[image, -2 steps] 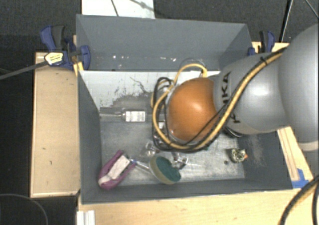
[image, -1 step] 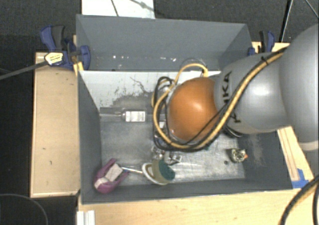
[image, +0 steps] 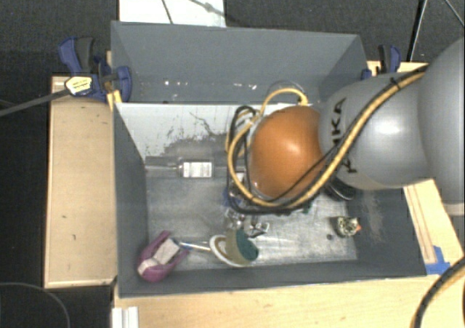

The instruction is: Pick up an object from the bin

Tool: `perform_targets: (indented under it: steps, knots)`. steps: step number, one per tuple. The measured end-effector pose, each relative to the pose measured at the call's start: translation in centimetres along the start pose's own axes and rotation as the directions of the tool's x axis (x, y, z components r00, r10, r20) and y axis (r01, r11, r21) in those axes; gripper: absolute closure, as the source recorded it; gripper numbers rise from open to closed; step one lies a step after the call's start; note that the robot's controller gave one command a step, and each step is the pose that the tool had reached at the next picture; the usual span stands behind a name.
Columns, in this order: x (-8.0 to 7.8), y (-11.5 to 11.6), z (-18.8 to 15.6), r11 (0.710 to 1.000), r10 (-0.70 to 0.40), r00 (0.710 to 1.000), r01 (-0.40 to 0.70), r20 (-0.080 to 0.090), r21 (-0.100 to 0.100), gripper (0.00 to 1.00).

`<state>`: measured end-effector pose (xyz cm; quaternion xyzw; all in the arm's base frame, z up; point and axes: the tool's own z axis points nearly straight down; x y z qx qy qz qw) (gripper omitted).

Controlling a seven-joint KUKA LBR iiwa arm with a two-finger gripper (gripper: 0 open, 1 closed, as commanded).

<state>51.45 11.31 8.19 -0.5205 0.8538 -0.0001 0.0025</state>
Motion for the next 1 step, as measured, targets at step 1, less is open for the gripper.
perform_targets:
  steps: [1]
  knots:
    - [-0.29, -1.88, -14.55, 1.0, 0.001, 1.0, -0.001, 0.003, 0.006, 1.0]
